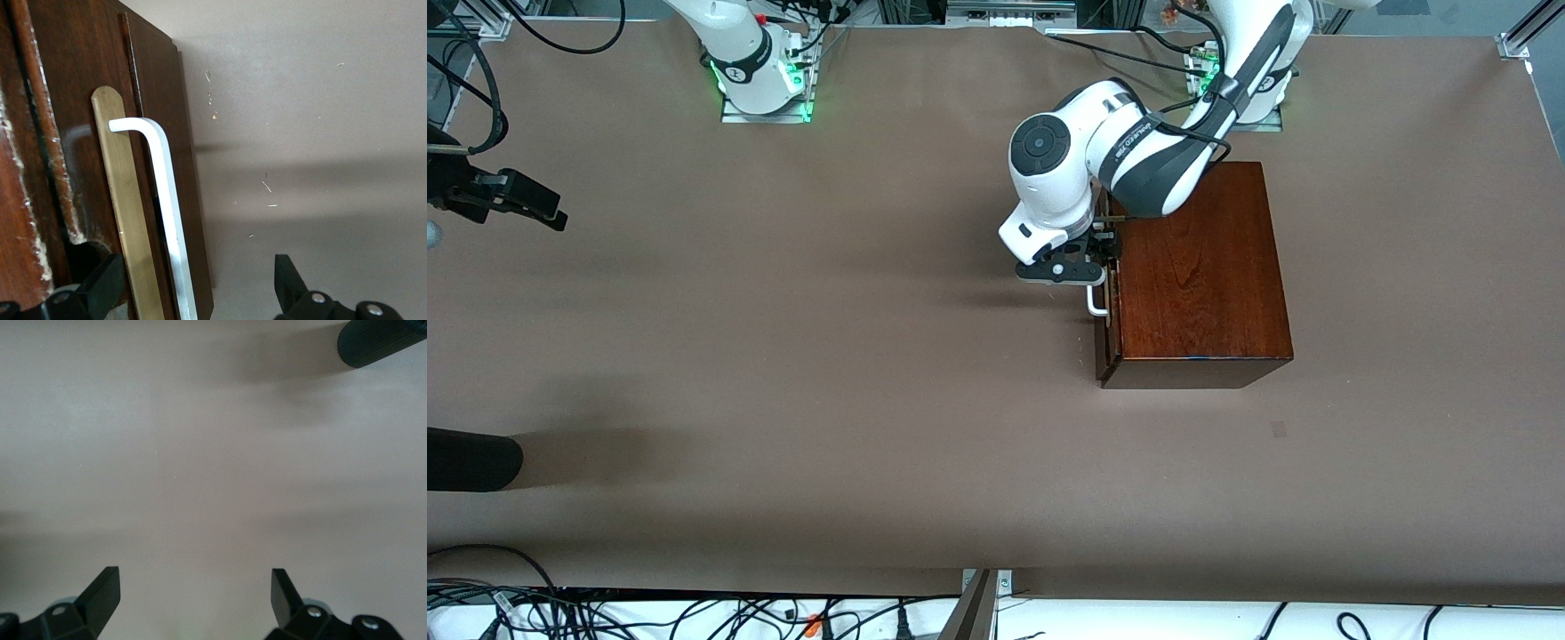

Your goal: Open drawer, take yellow block, close drawer

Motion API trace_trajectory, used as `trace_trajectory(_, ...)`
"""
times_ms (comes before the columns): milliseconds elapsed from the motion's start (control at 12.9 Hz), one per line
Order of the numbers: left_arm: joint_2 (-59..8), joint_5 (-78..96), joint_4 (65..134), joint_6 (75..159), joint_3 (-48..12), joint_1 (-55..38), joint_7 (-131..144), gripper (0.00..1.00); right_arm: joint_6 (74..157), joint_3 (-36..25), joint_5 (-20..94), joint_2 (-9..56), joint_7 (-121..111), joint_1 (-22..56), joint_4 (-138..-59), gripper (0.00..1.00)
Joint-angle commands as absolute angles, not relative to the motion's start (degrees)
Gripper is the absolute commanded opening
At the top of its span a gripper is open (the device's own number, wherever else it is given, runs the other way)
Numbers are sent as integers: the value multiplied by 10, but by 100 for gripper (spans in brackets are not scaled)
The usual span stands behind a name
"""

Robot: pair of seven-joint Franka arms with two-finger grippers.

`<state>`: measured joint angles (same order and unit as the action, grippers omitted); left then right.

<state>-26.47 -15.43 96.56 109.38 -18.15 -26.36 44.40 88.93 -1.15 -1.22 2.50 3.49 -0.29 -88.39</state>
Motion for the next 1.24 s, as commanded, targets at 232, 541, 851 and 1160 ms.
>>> trace_trajectory(232,-258,-204,1025,1158,-182,-267,498,100,887,-7,-4,22,35,-10,-880,100)
trace_trajectory(541,-273,-204,1027,1179,-182,-272,510,100,885,-6,-4,22,35,-10,-880,100)
trace_trajectory(851,-285,-221,1026,1185,-181,-288,536,100,885,-5,-4,21,35,-10,-880,100)
trace_trajectory(1160,-291,-221,1023,1192,-182,-290,537,100,885,-5,-4,21,35,-10,-880,100)
